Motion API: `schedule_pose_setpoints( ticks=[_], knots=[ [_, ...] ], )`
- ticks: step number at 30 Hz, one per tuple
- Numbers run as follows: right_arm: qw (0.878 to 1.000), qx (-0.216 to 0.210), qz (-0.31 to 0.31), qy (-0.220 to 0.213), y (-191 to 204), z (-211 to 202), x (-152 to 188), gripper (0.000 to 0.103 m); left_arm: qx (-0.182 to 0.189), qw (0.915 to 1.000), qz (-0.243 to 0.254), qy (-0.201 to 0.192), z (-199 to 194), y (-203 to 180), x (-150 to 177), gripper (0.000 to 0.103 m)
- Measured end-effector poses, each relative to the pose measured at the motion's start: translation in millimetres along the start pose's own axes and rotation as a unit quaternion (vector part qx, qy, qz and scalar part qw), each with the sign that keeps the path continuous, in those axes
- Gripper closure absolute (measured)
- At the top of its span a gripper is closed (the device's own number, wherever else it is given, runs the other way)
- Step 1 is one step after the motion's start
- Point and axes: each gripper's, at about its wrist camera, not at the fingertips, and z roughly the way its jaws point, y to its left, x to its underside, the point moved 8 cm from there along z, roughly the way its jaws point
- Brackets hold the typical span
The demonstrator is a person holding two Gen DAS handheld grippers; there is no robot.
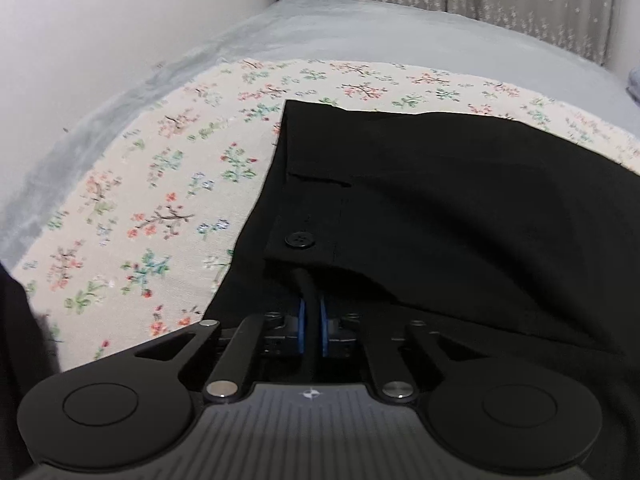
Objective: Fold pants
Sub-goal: 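Grasp the waistband corner with the left tool, tug it flat, release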
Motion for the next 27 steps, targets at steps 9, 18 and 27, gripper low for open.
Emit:
schedule_pose_setpoints(
  ticks=[9, 18, 27],
  knots=[
    [1.000, 0.004, 0.006, -0.006, -4.2, -4.8, 0.4, 0.020, -0.094, 0.9952, 0.002, -0.027, -15.0, 10.6, 1.6, 0.085],
    [1.000, 0.002, 0.003, -0.013, -3.6, -9.2, -1.0, 0.020, -0.159, 0.9866, 0.010, -0.036, -16.3, 20.4, 1.4, 0.085],
    [1.000, 0.007, 0.006, -0.009, -4.6, -7.4, -1.1, 0.020, -0.226, 0.9605, 0.154, -0.050, 1.6, -7.2, 23.4, 0.082]
  ],
)
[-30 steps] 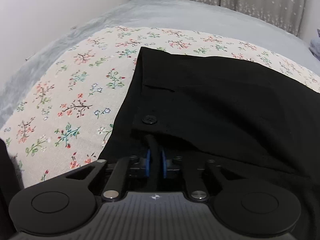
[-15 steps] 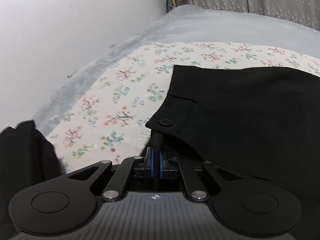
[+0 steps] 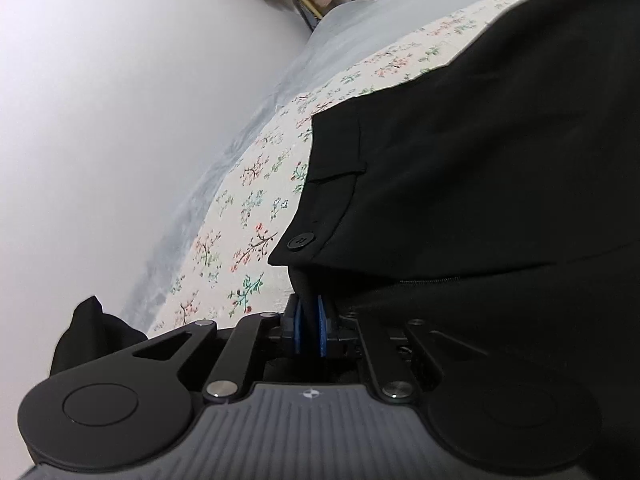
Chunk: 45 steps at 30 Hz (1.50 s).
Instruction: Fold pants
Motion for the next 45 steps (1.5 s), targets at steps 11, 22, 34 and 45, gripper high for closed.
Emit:
schedule_pose_setpoints(
  ticks=[11, 22, 34, 45],
  knots=[
    [1.000, 0.003, 0.007, -0.001, -4.5, -3.3, 0.8, 0.020, 0.122, 0.9347, -0.327, 0.069, -19.8, 92.0, 6.8, 0.046],
    [1.000, 0.001, -0.008, 0.007, 3.2, -0.7, 4.1, 0.019, 0.183, 0.8929, -0.397, 0.109, -61.8, 104.9, 42.1, 0.044],
    [0.998, -0.013, -0.054, 0.022, 24.1, 0.6, 15.3, 0.019, 0.148, 0.9112, -0.342, 0.176, -59.8, 77.2, 89.5, 0.050],
    [0.987, -0.045, -0.153, 0.031, 61.8, -9.4, 33.8, 0.017, 0.175, 0.8928, -0.372, 0.184, -85.7, 71.5, 102.4, 0.028]
  ],
)
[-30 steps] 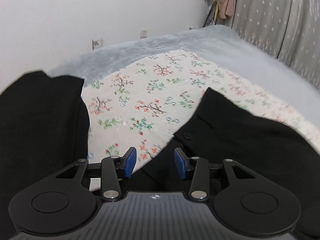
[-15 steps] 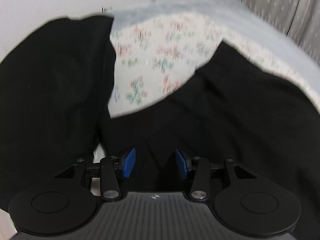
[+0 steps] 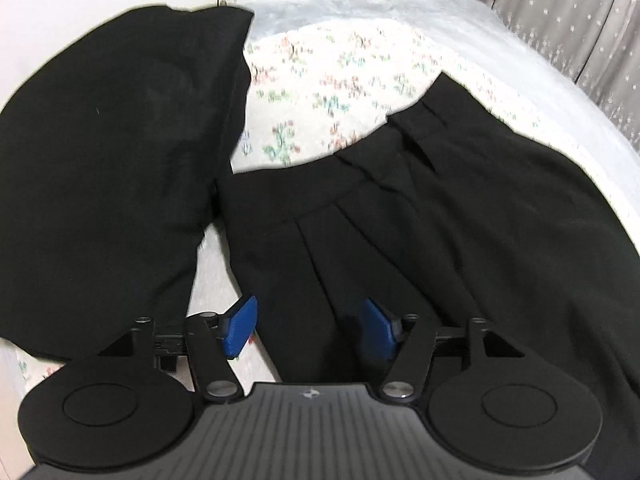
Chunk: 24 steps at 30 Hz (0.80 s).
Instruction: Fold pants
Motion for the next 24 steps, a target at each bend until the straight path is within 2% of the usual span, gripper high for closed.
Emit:
schedule_pose_setpoints(
  ticks=[2, 4, 5, 6, 7, 8, 13, 18, 21, 24],
  knots=[
    [0.999, -0.008, -0.036, 0.001, 14.4, -1.7, 3.9, 0.017, -0.006, 0.9999, 0.005, 0.011, 11.0, -1.8, 5.6, 0.028],
    [0.998, -0.022, -0.064, 0.006, 27.0, -1.6, 8.7, 0.017, -0.010, 0.9998, 0.016, 0.001, 16.2, -6.2, 8.2, 0.029],
    [0.997, -0.027, -0.071, 0.010, 31.3, -1.0, 10.9, 0.017, -0.007, 0.9997, 0.022, -0.006, 15.4, -9.0, 7.6, 0.042],
    [0.996, -0.032, -0.076, 0.013, 34.3, -0.2, 12.4, 0.017, 0.000, 0.9995, 0.028, -0.013, 14.0, -11.1, 6.5, 0.052],
    [0.996, -0.034, -0.081, 0.016, 36.8, 0.5, 14.2, 0.017, -0.004, 0.9992, 0.032, -0.023, 12.6, -12.2, 4.7, 0.073],
    [0.995, -0.034, -0.087, 0.018, 39.4, 0.9, 15.9, 0.017, -0.013, 0.9988, 0.036, -0.030, 12.4, -11.2, 3.0, 0.083],
    [0.994, -0.026, -0.100, 0.023, 41.1, 2.3, 20.3, 0.017, -0.007, 0.9985, 0.009, -0.053, 6.9, 1.5, -1.4, 0.088],
    [0.995, -0.030, -0.093, 0.019, 40.3, 0.9, 19.5, 0.017, -0.043, 0.9928, 0.041, -0.104, -12.2, 0.2, -8.3, 0.088],
    [0.995, -0.035, -0.091, 0.017, 41.3, -0.5, 18.3, 0.017, -0.074, 0.9866, 0.069, -0.128, -18.2, -1.3, -9.7, 0.088],
    [0.995, -0.040, -0.093, 0.018, 40.9, -2.6, 19.9, 0.017, -0.089, 0.9848, 0.078, -0.128, -17.0, -1.5, -8.5, 0.088]
  ],
)
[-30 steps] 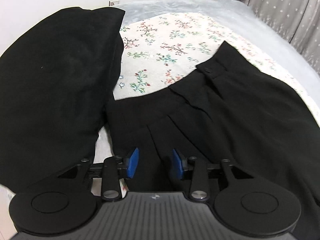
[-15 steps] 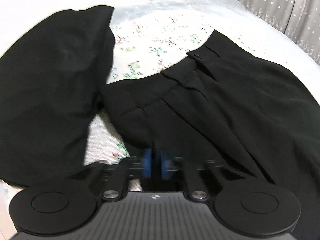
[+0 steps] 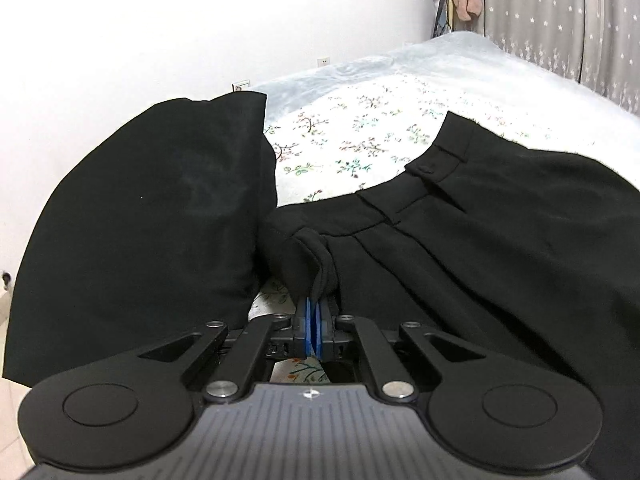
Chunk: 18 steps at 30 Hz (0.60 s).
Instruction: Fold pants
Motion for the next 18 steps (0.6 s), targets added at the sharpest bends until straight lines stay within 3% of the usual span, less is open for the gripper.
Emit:
schedule_pose_setpoints(
  ticks=[2, 6, 11, 18],
  knots=[
    [1.000, -0.004, -0.005, 0.003, 3.7, 0.5, 0.6, 0.017, -0.007, 0.9999, 0.006, 0.009, 3.5, 0.0, 4.9, 0.088],
    [0.999, -0.021, -0.030, 0.022, 13.7, 3.5, 7.9, 0.017, 0.001, 0.9971, 0.066, 0.036, 17.5, -16.0, 15.2, 0.084],
    [0.997, -0.007, -0.070, 0.039, 26.1, 13.5, 12.7, 0.017, 0.028, 0.9992, -0.003, 0.027, 9.0, -0.6, 6.3, 0.073],
    [0.997, -0.044, -0.055, -0.009, 39.9, -9.3, 0.8, 0.017, 0.038, 0.9992, -0.009, -0.008, -12.0, 5.8, 3.1, 0.069]
  ],
)
